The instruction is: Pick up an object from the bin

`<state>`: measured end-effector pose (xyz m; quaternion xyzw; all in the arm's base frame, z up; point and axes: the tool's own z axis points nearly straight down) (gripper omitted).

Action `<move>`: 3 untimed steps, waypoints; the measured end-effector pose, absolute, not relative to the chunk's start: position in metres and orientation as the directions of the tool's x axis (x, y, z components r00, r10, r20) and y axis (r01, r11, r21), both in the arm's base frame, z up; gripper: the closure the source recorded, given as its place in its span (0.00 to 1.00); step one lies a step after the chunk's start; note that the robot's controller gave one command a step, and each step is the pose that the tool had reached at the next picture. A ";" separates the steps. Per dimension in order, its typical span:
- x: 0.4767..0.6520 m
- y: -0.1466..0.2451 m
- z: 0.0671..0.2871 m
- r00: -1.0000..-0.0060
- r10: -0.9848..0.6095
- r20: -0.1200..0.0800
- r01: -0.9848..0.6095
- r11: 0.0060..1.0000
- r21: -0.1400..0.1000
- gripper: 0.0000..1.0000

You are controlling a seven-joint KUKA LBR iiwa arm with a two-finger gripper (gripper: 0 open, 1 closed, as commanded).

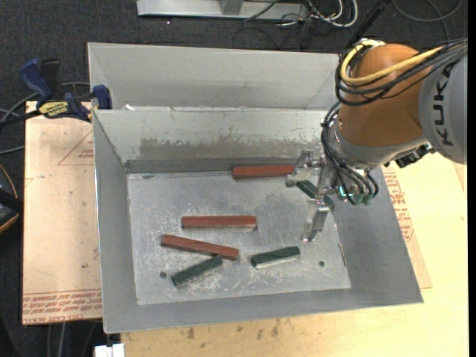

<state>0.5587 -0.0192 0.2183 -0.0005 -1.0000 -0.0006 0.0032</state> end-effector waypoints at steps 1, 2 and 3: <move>0.560 -0.019 0.222 -1.000 0.001 -0.001 0.001 1.000 0.001 0.00; 0.526 -0.013 0.178 -0.998 -0.068 -0.006 -0.068 0.998 0.000 0.00; 0.521 0.015 0.100 -0.993 -0.115 0.003 -0.115 0.993 0.002 0.00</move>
Offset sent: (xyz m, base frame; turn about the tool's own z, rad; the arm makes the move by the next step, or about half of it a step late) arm -0.0686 0.0120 -0.0869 -0.1393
